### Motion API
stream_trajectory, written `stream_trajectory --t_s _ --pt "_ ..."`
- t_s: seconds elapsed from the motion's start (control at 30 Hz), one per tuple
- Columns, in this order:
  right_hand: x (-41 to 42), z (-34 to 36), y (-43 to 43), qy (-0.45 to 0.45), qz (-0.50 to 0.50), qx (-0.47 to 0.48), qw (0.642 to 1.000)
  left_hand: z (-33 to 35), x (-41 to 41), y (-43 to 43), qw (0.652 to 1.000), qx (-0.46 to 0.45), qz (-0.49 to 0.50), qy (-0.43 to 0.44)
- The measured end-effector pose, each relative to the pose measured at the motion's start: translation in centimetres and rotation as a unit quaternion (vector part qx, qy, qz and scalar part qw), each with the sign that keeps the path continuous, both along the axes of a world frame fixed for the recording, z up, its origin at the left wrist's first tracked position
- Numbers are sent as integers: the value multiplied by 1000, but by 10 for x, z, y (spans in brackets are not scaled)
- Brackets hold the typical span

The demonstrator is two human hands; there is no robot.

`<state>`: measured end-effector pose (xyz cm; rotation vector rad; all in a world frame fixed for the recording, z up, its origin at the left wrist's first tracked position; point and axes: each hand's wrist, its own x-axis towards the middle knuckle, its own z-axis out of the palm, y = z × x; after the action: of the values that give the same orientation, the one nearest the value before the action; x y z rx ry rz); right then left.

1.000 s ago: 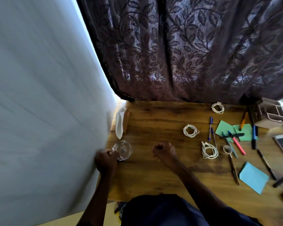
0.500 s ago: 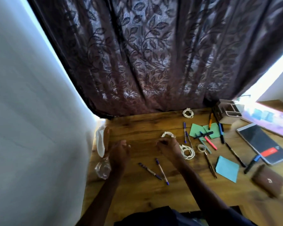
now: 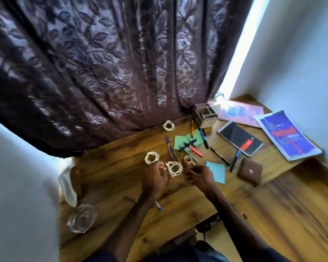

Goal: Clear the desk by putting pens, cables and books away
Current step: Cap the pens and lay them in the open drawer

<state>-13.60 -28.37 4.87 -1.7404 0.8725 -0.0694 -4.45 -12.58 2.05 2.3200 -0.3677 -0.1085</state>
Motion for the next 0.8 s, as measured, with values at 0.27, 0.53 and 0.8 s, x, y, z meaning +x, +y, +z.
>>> stream_trajectory --t_s 0.27,0.53,0.8 --pt "-51 -37 -65 40 -2 31 999 -10 -33 -63 992 102 -71 4" --pt "-70 -55 -108 55 16 68 996 -13 -54 -104 988 143 -57 10" --pt "-72 -59 -114 48 57 90 993 -11 -67 -114 990 140 -24 25"
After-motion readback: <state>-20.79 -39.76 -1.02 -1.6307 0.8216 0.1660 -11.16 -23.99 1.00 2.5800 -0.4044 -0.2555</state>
